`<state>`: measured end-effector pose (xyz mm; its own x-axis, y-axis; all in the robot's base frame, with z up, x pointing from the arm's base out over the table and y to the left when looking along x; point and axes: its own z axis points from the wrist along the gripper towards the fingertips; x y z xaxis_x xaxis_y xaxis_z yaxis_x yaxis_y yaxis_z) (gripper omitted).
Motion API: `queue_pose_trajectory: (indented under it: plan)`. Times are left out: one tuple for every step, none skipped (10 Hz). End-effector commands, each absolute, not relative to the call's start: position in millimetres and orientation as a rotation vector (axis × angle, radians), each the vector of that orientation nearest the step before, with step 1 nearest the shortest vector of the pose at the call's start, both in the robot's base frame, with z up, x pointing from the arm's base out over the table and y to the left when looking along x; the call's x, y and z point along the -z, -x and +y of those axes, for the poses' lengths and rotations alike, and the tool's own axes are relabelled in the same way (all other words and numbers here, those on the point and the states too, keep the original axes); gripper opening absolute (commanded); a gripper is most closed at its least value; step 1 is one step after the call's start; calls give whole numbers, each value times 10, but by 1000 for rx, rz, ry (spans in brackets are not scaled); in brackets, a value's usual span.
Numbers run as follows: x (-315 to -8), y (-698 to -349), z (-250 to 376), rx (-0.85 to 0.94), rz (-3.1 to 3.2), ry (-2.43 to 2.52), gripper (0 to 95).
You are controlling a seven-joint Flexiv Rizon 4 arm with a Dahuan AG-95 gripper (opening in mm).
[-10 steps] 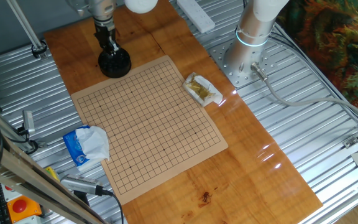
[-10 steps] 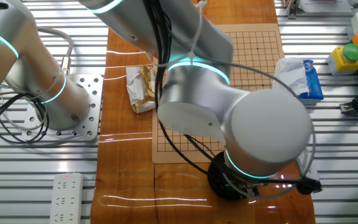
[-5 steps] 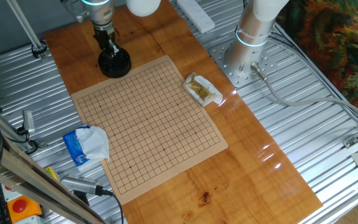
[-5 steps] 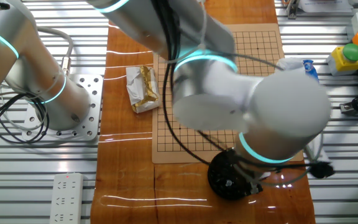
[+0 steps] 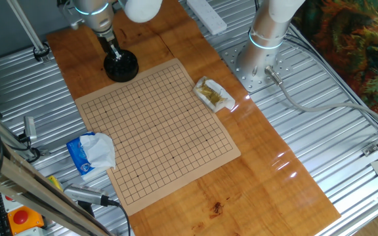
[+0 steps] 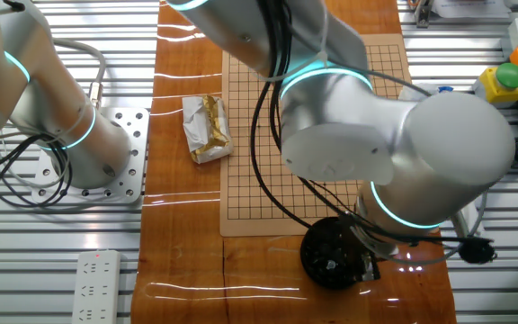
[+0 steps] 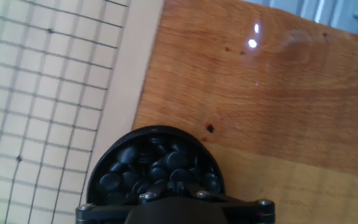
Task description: Play the first move as black on the 3-4 point in the upper right corner of the Go board
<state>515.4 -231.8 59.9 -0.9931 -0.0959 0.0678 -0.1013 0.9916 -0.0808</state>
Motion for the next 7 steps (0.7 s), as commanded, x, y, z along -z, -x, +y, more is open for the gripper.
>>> queue_pose_trajectory:
  plan:
    - [-592,-5151,-2321,-109,-3146,-125,0]
    - [-587,-5156,-2326,-116,-3146,-122,0]
    - [-581,-5161,-2331,-114,-3151,-114,0]
    - [-581,-5161,-2331,-114,-3155,-108,0]
    - [-580,-5162,-2332,-114,-3156,-104,0]
    - [-580,-5162,-2332,-113,-3156,-101,190]
    - [-579,-5164,-2333,-110,-3159,-108,190]
